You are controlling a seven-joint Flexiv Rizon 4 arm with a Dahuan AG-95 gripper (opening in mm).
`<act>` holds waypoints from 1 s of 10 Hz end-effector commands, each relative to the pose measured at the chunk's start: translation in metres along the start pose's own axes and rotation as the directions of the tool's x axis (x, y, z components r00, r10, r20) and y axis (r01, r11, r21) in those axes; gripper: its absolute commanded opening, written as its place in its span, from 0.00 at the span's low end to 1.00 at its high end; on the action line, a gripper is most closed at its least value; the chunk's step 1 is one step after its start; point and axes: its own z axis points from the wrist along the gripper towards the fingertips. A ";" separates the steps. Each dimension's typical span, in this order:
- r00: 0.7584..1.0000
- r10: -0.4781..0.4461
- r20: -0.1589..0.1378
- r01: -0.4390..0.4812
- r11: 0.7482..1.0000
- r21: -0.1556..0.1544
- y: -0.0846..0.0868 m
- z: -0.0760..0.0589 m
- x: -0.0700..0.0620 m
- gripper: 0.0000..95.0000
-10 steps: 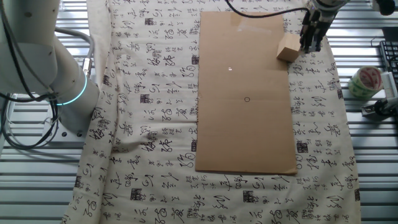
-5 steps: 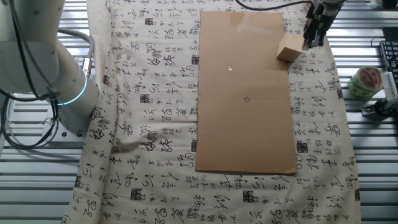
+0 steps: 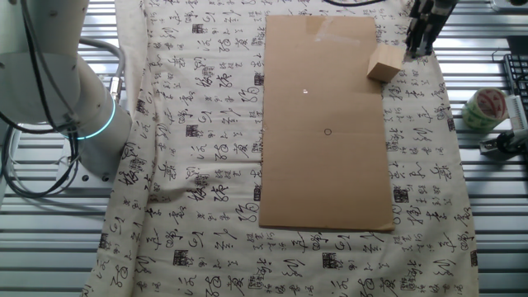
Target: Grab the block and place it at the designated location
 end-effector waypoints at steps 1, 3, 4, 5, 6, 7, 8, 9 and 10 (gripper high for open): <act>1.000 0.001 -0.001 -0.001 1.000 0.002 0.004 0.000 -0.001 0.00; 1.000 0.002 -0.004 -0.002 1.000 -0.001 0.006 -0.001 -0.001 0.00; 1.000 0.002 -0.005 -0.002 1.000 0.000 0.006 -0.001 -0.001 0.00; 1.000 0.002 -0.005 -0.002 1.000 -0.001 0.006 -0.001 -0.001 0.00; 1.000 0.002 -0.006 -0.002 1.000 -0.001 0.006 -0.001 -0.001 0.00; 1.000 0.002 -0.003 -0.002 1.000 0.001 0.006 -0.001 -0.001 0.00; 1.000 0.002 -0.003 -0.002 1.000 -0.002 0.006 -0.001 -0.001 0.20; 1.000 0.002 -0.003 -0.002 1.000 -0.001 0.006 -0.001 -0.001 0.20; 1.000 0.002 -0.003 -0.002 1.000 0.000 0.006 -0.001 -0.001 0.40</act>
